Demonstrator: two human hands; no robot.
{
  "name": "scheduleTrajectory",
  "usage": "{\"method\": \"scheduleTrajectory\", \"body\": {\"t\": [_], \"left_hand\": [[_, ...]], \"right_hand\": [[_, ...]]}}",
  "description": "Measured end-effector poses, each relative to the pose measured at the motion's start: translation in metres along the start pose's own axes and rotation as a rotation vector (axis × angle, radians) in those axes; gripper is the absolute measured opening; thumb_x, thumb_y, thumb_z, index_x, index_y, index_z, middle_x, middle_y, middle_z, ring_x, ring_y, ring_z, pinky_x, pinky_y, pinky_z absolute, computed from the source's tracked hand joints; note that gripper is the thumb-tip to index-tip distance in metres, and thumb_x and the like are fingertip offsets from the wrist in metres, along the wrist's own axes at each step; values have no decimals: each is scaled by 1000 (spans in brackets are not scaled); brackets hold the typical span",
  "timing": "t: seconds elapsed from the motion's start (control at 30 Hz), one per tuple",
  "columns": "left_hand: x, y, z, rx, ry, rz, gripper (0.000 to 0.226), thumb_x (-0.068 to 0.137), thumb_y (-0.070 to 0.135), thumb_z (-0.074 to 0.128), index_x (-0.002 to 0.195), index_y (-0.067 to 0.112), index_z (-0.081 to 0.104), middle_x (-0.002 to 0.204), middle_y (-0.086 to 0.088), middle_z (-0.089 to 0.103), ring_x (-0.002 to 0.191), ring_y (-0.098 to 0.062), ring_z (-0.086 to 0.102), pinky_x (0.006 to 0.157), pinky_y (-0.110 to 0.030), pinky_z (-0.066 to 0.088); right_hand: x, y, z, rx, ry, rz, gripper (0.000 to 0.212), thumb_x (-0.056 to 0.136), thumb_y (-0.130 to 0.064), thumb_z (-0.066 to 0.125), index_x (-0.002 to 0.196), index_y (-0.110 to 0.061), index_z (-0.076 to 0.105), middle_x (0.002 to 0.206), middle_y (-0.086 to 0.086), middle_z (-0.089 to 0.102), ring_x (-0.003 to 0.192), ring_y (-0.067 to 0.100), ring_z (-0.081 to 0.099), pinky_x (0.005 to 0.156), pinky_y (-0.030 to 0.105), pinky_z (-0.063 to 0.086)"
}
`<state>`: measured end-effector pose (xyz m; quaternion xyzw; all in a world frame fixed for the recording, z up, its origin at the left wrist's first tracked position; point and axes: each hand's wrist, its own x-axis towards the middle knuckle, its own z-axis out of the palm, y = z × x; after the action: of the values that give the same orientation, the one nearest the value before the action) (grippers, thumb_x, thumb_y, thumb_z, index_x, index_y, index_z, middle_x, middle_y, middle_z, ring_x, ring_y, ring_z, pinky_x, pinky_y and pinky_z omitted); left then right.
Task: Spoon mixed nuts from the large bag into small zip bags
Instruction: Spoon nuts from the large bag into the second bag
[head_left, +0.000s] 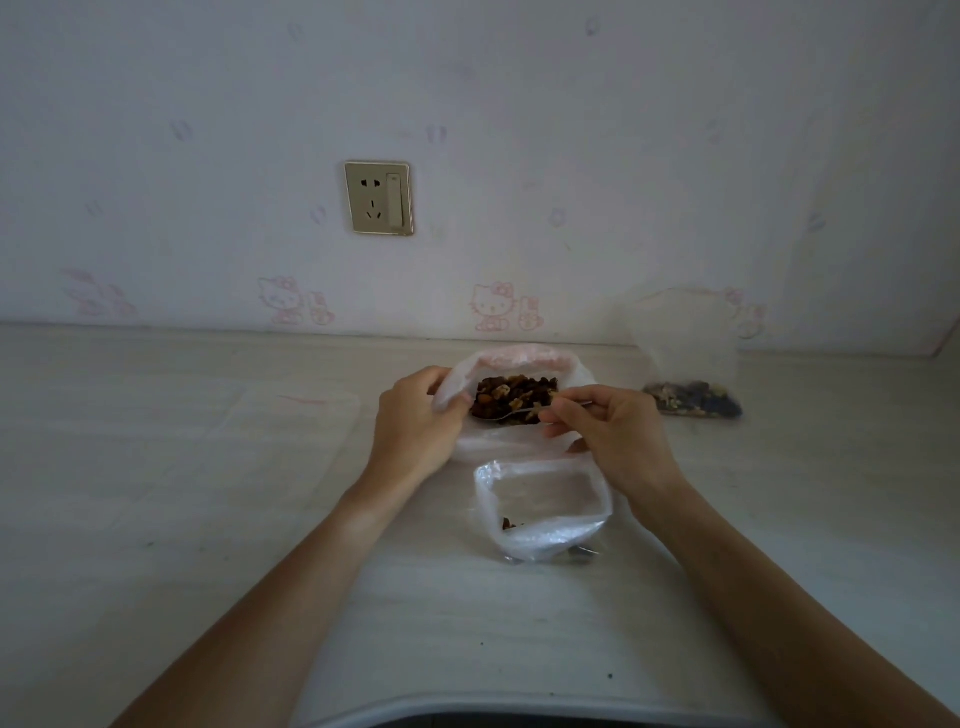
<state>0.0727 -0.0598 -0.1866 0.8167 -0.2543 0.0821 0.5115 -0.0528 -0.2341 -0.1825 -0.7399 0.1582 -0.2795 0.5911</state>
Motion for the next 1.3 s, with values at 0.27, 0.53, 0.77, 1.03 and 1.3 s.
{"method": "scheduleTrajectory", "body": {"t": [0.27, 0.53, 0.77, 1.03, 1.3], "left_hand": [[1, -6, 3, 0, -7, 103, 25, 94, 22, 73, 118, 24, 74, 104, 16, 74, 97, 7, 64, 71, -5, 44], [3, -8, 1, 1, 28, 97, 23, 94, 21, 71, 117, 24, 74, 102, 18, 72, 94, 13, 61, 70, -2, 42], [3, -4, -1, -24, 50, 73, 19, 95, 24, 68, 113, 26, 75, 96, 21, 71, 88, 13, 62, 66, -4, 44], [-9, 11, -13, -113, 81, 21, 17, 90, 42, 76, 106, 38, 71, 102, 23, 72, 97, 8, 64, 77, -10, 45], [-34, 24, -31, 45, 209, 246, 20, 90, 41, 74, 105, 29, 70, 99, 17, 65, 90, -4, 60, 79, -17, 47]], "right_hand": [[4, 4, 2, -46, 9, 33, 11, 95, -9, 71, 104, -7, 76, 80, -1, 80, 71, 12, 74, 67, 26, 59], [2, 4, -1, -17, 20, 31, 10, 99, -10, 65, 100, -16, 73, 81, -2, 80, 75, 11, 75, 60, 23, 55], [2, 2, -4, 62, 53, 65, 12, 103, -8, 57, 102, -11, 69, 87, 4, 80, 76, 21, 76, 63, 33, 55], [-8, -13, -15, 165, 98, 121, 16, 107, -10, 48, 107, -8, 64, 98, 13, 77, 82, 28, 77, 58, 35, 58], [-28, -46, -52, 252, 72, 70, 18, 106, -4, 48, 103, -3, 66, 87, 17, 77, 79, 31, 77, 54, 36, 60]]}}
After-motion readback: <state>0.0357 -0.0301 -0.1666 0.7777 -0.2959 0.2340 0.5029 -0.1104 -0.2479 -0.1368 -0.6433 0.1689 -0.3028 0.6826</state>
